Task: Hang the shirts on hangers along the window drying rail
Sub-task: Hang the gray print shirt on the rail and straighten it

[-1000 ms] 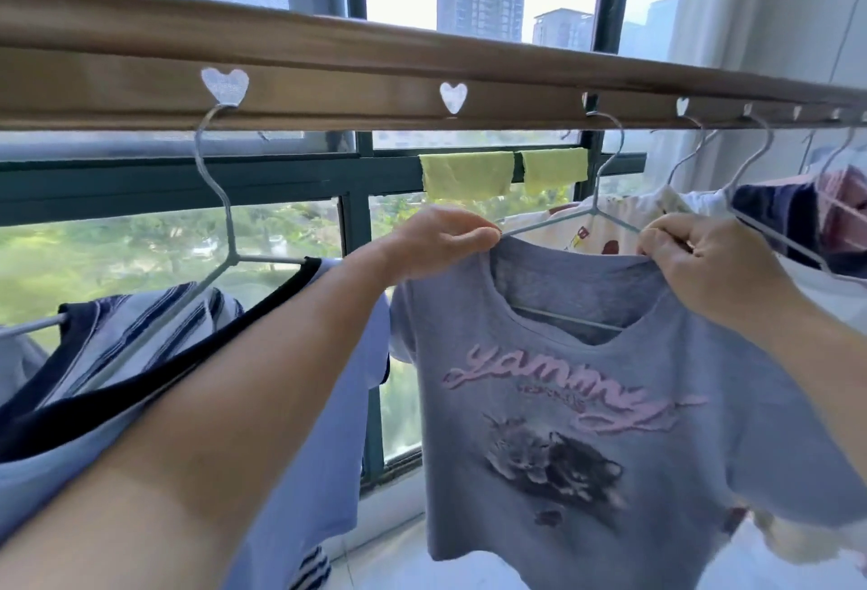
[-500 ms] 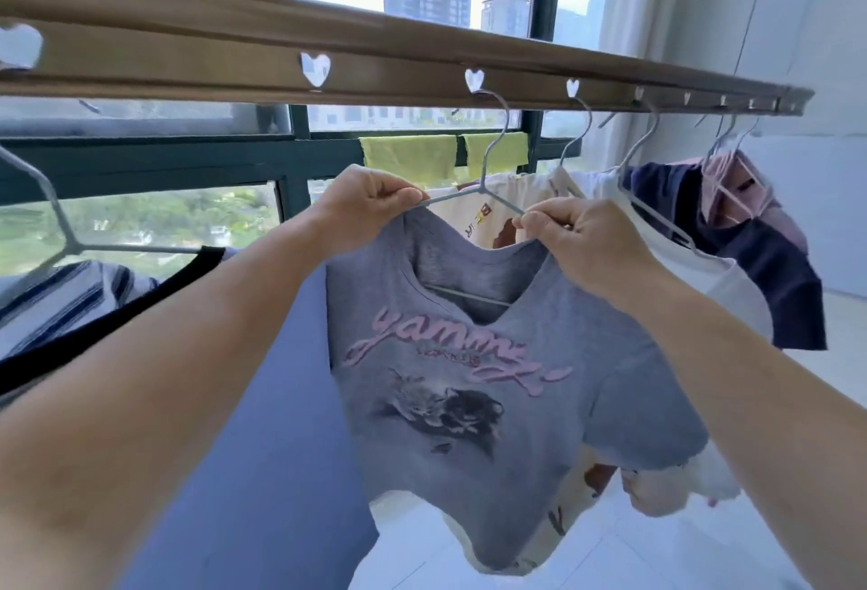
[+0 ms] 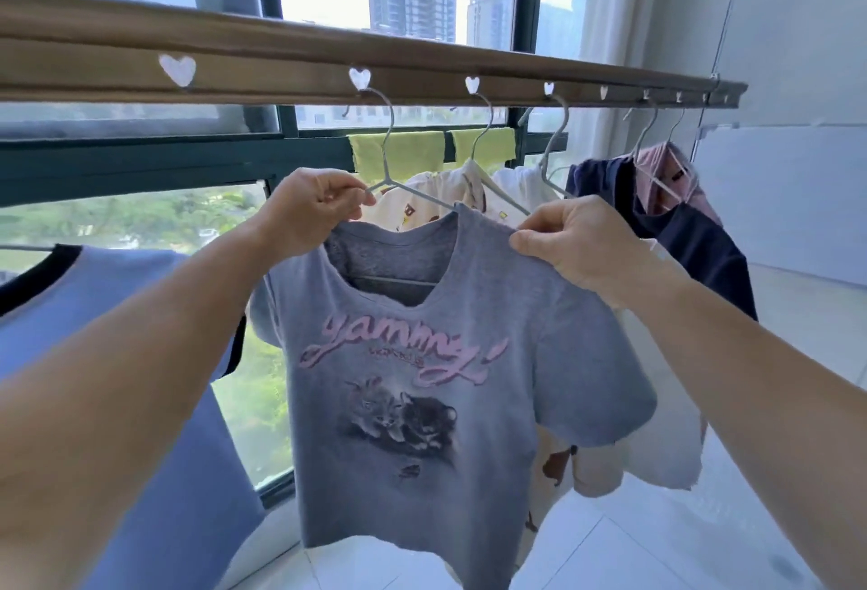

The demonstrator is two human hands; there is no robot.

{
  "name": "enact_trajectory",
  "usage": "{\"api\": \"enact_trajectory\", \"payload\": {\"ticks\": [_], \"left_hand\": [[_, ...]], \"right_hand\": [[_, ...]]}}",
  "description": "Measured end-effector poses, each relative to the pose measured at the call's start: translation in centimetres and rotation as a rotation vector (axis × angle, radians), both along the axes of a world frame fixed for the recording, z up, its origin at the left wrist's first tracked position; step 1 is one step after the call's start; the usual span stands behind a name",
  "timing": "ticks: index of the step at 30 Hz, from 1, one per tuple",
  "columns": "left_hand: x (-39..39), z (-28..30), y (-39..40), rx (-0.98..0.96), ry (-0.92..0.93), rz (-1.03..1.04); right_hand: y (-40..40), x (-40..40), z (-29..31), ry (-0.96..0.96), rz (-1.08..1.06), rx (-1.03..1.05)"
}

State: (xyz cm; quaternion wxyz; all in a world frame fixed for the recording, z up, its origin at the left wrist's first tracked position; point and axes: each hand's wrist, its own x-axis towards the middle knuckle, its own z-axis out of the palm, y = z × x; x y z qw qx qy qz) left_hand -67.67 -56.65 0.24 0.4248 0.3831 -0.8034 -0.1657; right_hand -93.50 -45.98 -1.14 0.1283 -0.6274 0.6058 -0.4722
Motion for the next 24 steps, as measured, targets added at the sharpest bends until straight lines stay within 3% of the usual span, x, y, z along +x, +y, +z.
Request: {"api": "enact_trajectory", "payload": {"ticks": [5,12,17,20,24], "left_hand": [[1.6,0.1,0.2,-0.003,-0.007,0.081],[4.3,-0.4,-0.6,0.033,0.020,0.134],[5.2,-0.4,-1.2,0.006,-0.013,0.246],[4.4,-0.5,-1.1,-0.106,0.010,0.359],[2.3,-0.3,0.9,-0.384,0.193,0.485]], "right_hand": [[-0.5,0.8,-0.6,-0.135,-0.083,-0.118],[0.1,1.6,-0.2,0.141,0.023,0.073],[-0.7,2.2,-1.1,0.116,0.037,0.165],[-1.0,4.3,-1.1,0.176,0.151,0.167],[-1.1,7.7,-1.3,0.235,0.251,0.141]]}}
